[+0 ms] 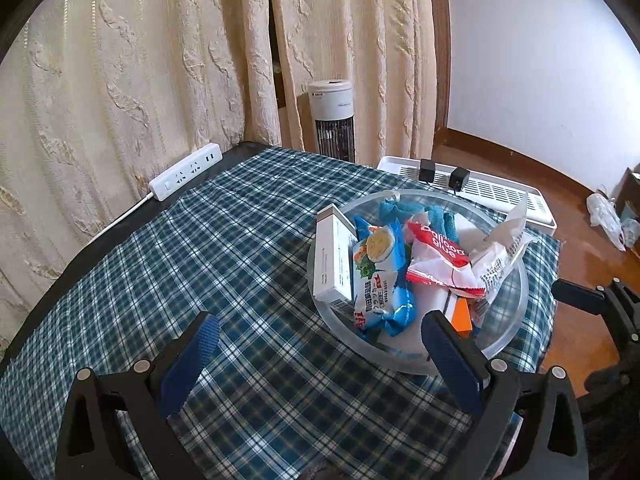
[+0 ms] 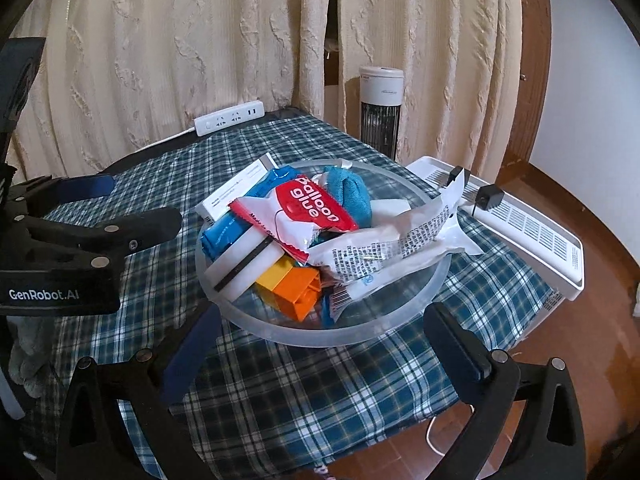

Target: Organize objects

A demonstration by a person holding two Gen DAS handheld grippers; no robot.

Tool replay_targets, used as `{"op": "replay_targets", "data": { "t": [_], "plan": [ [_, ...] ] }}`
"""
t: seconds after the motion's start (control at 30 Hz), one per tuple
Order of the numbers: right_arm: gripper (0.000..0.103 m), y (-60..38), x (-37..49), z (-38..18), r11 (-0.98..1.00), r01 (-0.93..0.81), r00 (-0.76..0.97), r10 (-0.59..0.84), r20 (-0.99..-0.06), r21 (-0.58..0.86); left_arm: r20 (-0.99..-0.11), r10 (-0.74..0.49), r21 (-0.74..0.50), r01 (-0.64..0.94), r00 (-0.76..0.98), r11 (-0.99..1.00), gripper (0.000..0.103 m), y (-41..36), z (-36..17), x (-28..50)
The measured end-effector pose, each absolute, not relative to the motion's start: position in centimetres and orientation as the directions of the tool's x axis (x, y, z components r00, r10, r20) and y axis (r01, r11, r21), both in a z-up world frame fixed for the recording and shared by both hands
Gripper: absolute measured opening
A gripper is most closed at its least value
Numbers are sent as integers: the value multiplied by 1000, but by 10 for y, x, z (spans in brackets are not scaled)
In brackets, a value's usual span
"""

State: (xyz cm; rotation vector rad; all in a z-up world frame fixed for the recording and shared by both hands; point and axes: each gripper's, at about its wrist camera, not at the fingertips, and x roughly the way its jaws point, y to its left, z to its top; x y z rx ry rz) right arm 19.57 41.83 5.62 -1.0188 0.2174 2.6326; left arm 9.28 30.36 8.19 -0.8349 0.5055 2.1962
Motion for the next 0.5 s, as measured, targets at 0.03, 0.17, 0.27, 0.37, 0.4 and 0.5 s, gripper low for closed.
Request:
{"op": "replay_targets", "data": {
  "t": [0.03, 0.17, 0.27, 0.37, 0.4, 0.5],
  "plan": [
    [102, 418, 196, 56, -941, -338, -699, 231, -677, 28, -694, 486, 102, -740, -532, -665, 103, 303, 82, 92],
    [102, 416, 195, 55, -941, -338, -695, 242, -677, 10, -698, 484, 91, -737, -527, -670, 103, 301, 80, 91],
    [102, 413, 195, 54, -941, -338, -690, 250, -679, -3, -695, 496, 78, -740, -521, -668, 103, 299, 79, 89],
    [102, 412, 194, 54, -940, -340, -689, 248, -680, 1, -684, 493, 92, -734, -537, -672, 103, 298, 80, 90],
    [102, 412, 194, 54, -940, -340, -689, 248, -681, 1, -684, 493, 92, -735, -537, -672, 103, 297, 80, 90],
    [102, 412, 193, 53, -942, -336, -690, 244, -682, 3, -690, 493, 86, -737, -530, -670, 103, 296, 80, 88]
  ]
}}
